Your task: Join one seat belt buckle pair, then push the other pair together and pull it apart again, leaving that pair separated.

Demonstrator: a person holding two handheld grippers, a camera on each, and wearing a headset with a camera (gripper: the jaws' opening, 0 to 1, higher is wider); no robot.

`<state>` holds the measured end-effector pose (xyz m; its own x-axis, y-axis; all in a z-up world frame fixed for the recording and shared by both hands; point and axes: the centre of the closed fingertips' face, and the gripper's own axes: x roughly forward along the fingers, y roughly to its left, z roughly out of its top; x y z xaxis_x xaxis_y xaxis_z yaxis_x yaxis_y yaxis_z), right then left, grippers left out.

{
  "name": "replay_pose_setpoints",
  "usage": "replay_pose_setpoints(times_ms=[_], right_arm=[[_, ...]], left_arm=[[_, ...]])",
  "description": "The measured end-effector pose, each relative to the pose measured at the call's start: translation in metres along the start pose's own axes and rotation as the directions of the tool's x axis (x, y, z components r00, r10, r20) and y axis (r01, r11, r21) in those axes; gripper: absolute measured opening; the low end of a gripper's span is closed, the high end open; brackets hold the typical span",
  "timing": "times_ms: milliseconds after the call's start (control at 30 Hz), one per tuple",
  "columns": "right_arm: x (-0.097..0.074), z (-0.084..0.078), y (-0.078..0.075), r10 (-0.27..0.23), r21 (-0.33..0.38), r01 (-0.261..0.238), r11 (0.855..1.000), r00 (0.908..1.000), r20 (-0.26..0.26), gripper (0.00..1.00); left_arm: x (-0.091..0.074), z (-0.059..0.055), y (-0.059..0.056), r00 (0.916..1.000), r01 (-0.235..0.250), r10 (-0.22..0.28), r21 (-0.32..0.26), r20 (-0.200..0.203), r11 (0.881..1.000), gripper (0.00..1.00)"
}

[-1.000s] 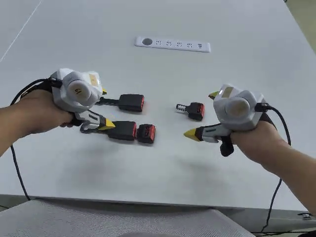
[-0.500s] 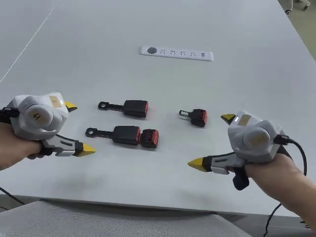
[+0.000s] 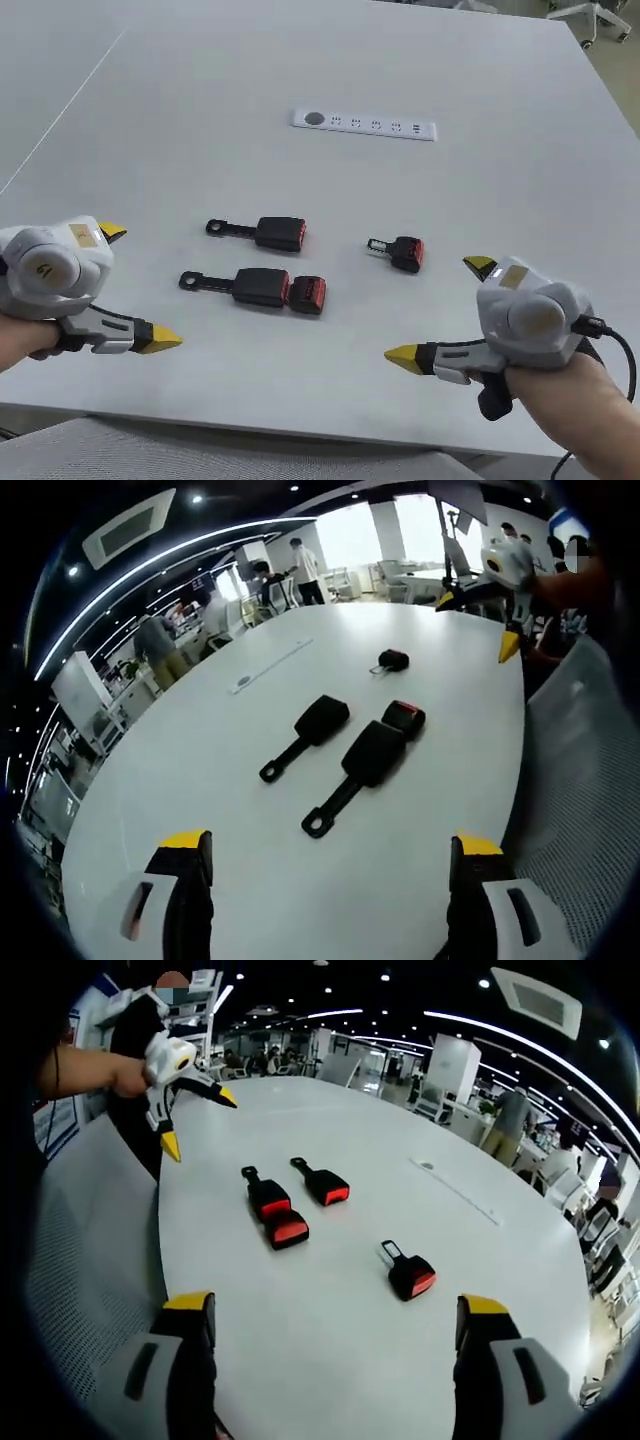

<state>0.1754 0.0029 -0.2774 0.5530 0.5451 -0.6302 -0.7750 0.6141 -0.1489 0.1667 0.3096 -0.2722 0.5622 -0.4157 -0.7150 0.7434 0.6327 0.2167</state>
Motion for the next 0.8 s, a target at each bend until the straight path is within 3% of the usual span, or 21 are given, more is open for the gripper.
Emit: replay_pose_setpoints(times_ms=[167,333,533,633,800], right_arm=[[-0.002,0.001,-0.006,-0.012,0.046,0.011,0.999,0.9999,0.008,1.00],[-0.002,0.002,0.000,-0.015,0.063,0.014,0.998,0.9998,0.012,1.00],[-0.001,0.001,0.003,-0.021,0.104,0.019,0.994,0.9996,0.017,1.00],[-0.001,-0.002,0.005,-0.018,0.101,0.017,0.995,0.9998,0.009,1.00],[-0.004,-0.010,0.006,-0.020,0.132,0.019,0.991,0.9998,0.003,1.00]], left_arm=[[-0.007,0.003,0.005,0.9990,-0.024,0.026,-0.047,0.036,0.999,1.00],[-0.011,0.005,0.012,0.9947,-0.048,0.061,-0.151,0.082,0.987,1.00],[-0.009,0.002,0.005,0.9957,-0.042,0.053,-0.146,0.076,0.988,1.00],[-0.009,0.000,-0.001,0.9970,-0.044,0.051,-0.113,0.059,0.993,1.00],[-0.010,0.006,-0.004,0.9965,-0.047,0.053,-0.088,0.064,0.995,1.00]])
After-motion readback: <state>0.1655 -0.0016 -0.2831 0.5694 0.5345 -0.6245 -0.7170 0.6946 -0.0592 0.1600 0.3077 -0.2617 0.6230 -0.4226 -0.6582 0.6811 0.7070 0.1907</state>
